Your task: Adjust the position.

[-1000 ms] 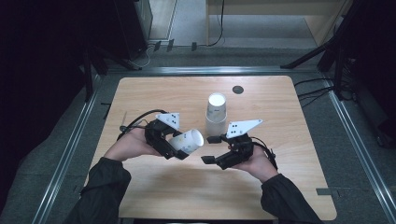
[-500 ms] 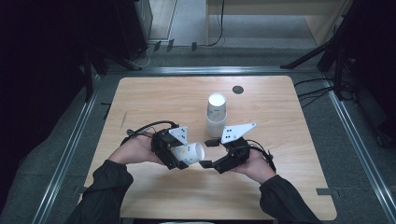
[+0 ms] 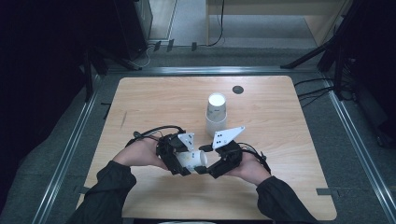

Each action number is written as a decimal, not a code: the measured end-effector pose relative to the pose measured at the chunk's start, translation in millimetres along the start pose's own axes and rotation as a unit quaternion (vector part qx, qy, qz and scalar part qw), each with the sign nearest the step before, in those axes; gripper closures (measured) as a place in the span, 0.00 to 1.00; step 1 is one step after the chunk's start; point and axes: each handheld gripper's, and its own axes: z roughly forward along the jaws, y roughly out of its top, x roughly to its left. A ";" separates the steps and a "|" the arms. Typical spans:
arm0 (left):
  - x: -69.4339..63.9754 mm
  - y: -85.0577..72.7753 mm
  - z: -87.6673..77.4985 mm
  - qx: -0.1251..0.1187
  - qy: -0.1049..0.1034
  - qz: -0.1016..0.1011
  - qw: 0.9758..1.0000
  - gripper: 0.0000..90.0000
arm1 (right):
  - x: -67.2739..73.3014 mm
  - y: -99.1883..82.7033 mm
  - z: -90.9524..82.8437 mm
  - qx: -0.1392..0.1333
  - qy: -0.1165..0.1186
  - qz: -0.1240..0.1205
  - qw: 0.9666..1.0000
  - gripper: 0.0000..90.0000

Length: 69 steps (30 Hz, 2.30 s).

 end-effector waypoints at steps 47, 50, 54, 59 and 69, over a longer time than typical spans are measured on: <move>14.4 -38.5 -11.8 -0.143 -0.014 -0.048 0.988 0.16 | -6.3 1.4 -35.7 -0.047 -0.010 0.004 0.999 0.38; 14.0 -42.8 -13.8 -0.169 -0.018 -0.057 0.984 0.15 | -7.4 0.6 -40.1 -0.055 -0.009 0.010 0.998 0.38; 11.5 -44.0 -14.1 -0.197 -0.022 -0.069 0.978 0.12 | -10.0 0.3 -45.6 -0.082 0.000 0.018 0.996 0.38; 6.6 -36.6 -12.2 -0.233 -0.038 -0.063 0.970 0.10 | -10.2 0.6 -46.8 -0.091 0.007 0.018 0.996 0.38; 7.1 -35.4 -10.2 -0.290 -0.048 -0.058 0.954 0.11 | -9.5 0.8 -43.3 -0.092 0.025 0.017 0.995 0.38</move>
